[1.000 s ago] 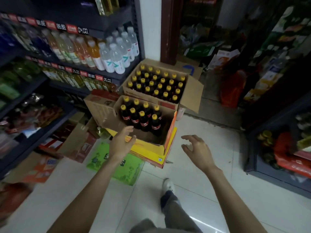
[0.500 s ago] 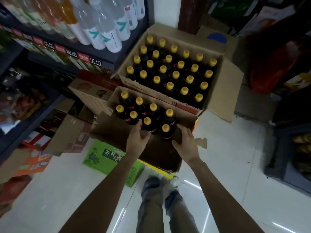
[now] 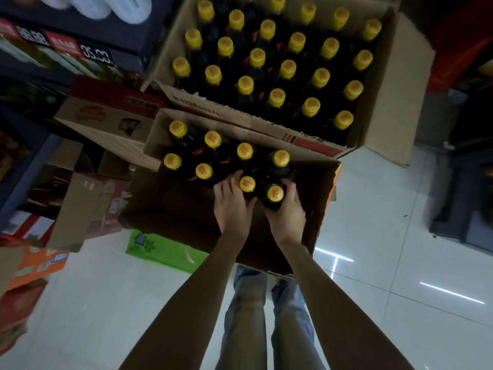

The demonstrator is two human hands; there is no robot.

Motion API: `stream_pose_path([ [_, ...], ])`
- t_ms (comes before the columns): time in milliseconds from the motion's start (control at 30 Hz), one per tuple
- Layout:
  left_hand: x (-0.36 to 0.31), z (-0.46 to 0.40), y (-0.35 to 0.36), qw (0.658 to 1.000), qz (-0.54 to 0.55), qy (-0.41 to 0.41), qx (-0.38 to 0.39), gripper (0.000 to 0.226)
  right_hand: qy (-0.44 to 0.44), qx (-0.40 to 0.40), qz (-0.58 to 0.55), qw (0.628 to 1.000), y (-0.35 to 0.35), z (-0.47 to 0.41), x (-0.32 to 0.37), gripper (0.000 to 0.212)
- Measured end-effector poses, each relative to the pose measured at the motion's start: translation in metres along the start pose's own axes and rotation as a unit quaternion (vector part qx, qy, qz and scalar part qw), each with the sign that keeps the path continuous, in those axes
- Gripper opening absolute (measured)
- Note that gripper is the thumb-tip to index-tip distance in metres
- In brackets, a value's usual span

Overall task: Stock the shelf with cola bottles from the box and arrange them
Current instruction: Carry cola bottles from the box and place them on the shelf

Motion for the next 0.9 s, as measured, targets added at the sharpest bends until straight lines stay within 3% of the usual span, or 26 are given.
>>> stream_pose_path([
  [200, 0.001, -0.005, -0.044, 0.996, 0.047, 0.073, 0.003, 0.069, -0.018, -0.045, -0.037, 0.998, -0.061, 0.018, 0.03, 0.067],
  [367, -0.046, -0.002, -0.14, 0.969, 0.213, 0.128, -0.019, 0.062, 0.03, -0.065, -0.234, 0.97, -0.163, 0.027, 0.064, 0.061],
  [467, -0.083, -0.002, -0.183, 0.953, 0.265, 0.145, 0.021, 0.062, 0.025, -0.074, -0.318, 0.945, -0.219, 0.031, 0.072, 0.057],
  [633, -0.161, 0.008, -0.201, 0.931, 0.306, 0.167, 0.111, 0.064, 0.017, -0.103, -0.323, 0.94, -0.298, 0.037, 0.046, 0.058],
  [900, -0.352, 0.091, -0.182, 0.882, 0.35, 0.271, 0.163, 0.064, -0.006, -0.195, -0.317, 0.928, -0.47, 0.059, -0.045, 0.062],
])
Point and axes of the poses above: each hand's wrist, its own z-axis away from the middle knuckle, its own y-axis out of the palm, x = y × z, the point moved 4 cm from there along -z, towards the middle knuckle, and after that the axes turned 10 degrees about -x, right-handed, at the moved point
